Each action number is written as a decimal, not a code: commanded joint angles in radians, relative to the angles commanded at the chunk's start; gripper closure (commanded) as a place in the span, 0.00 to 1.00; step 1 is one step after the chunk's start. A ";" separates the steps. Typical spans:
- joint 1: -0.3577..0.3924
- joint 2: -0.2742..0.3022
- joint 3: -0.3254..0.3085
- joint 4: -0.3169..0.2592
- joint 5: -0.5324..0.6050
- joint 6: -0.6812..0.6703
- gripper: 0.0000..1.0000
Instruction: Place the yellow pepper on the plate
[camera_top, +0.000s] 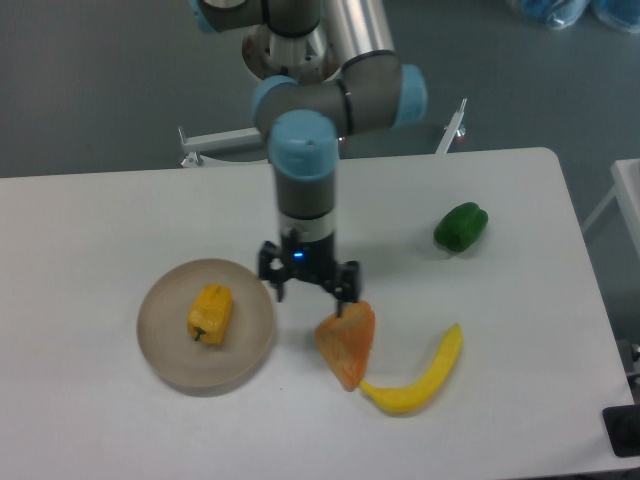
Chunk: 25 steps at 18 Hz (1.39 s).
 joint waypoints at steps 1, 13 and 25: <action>0.025 0.000 0.009 0.000 0.000 0.034 0.00; 0.129 -0.031 0.078 0.000 0.023 0.296 0.00; 0.125 -0.051 0.095 0.003 0.025 0.322 0.00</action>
